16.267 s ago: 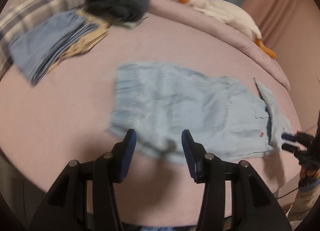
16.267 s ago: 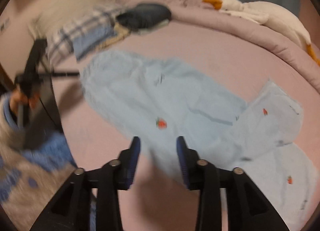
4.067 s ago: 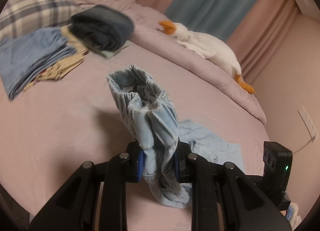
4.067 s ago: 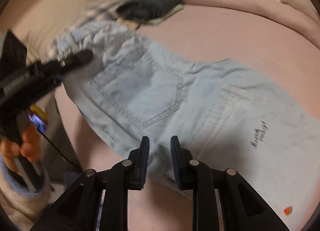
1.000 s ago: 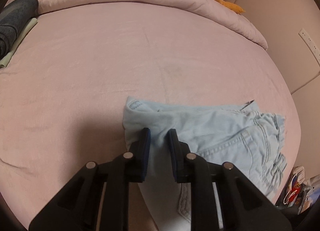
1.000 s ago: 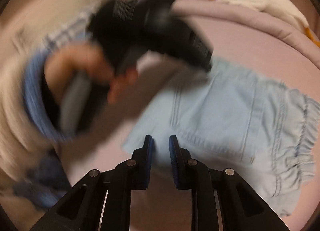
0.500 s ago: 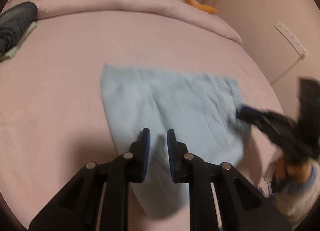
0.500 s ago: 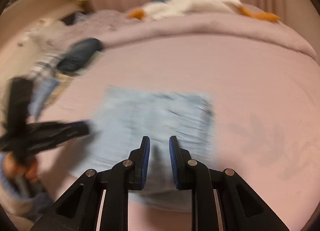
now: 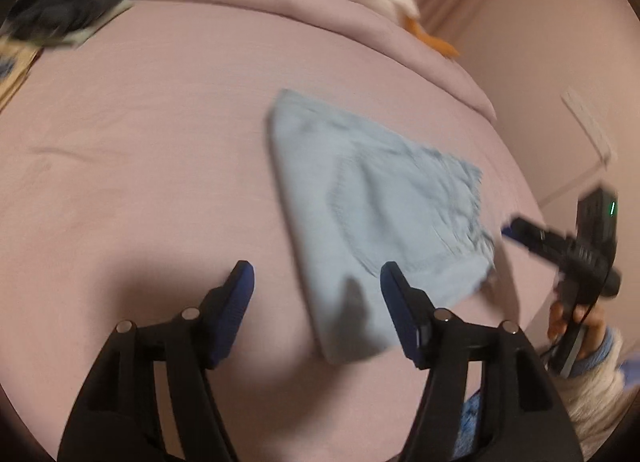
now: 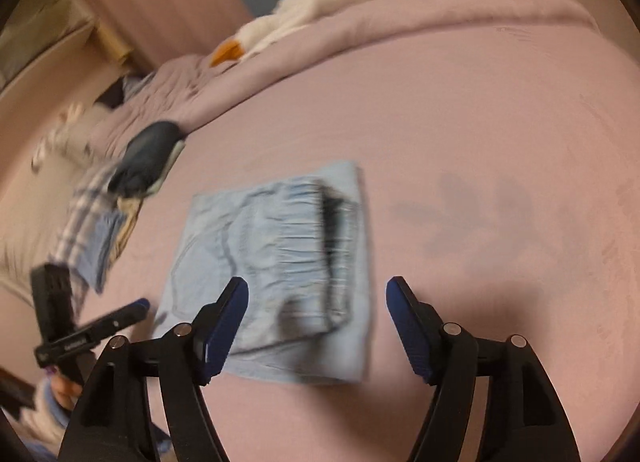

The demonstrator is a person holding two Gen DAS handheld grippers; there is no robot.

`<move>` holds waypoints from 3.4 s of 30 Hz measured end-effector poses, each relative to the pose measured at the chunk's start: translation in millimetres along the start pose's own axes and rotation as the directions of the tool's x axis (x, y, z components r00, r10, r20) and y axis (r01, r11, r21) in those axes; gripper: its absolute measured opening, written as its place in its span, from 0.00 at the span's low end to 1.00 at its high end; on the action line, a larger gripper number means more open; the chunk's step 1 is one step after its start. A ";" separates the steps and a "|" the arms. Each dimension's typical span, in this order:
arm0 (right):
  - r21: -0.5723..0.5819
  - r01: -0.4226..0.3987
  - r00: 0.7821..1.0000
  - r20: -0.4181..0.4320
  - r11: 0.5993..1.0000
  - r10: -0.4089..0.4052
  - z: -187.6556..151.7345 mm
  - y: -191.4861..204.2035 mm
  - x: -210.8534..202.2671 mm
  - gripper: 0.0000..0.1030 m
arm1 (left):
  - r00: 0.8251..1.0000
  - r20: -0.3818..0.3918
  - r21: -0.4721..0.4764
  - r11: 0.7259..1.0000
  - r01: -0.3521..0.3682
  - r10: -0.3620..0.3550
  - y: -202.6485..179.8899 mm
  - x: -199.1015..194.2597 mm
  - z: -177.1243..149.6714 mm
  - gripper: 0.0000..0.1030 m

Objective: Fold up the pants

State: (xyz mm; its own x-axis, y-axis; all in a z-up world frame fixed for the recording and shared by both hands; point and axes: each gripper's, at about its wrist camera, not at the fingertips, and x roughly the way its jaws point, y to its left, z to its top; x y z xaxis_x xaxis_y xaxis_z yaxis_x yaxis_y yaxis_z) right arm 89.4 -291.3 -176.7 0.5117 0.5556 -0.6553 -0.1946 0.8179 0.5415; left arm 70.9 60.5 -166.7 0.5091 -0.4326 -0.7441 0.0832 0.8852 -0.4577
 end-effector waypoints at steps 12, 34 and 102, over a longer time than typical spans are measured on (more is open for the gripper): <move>0.240 -0.212 0.956 -0.150 0.947 0.252 7.3 -26.8 55.8 0.70 | 0.977 -0.086 -0.209 0.963 0.171 -0.193 21.5 33.2 18.0 0.62; -0.027 -0.162 0.983 -0.093 0.986 0.159 20.2 30.3 41.5 0.38 | 0.996 -0.068 -0.027 0.998 0.056 -0.057 -18.3 37.8 38.9 0.17; -0.157 -0.067 0.984 -0.173 0.985 0.039 82.9 82.0 139.9 0.64 | 0.951 0.029 0.070 0.949 -0.308 0.307 77.1 60.0 133.9 0.63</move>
State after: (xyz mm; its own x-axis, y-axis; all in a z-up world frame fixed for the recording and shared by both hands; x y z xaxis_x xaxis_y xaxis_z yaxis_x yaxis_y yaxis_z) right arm 214.4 -158.8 -180.3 0.3511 0.6045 -0.7150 -0.3572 0.7924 0.4945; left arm 222.5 125.7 -181.5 0.5344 -0.1353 -0.8344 -0.0175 0.9851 -0.1709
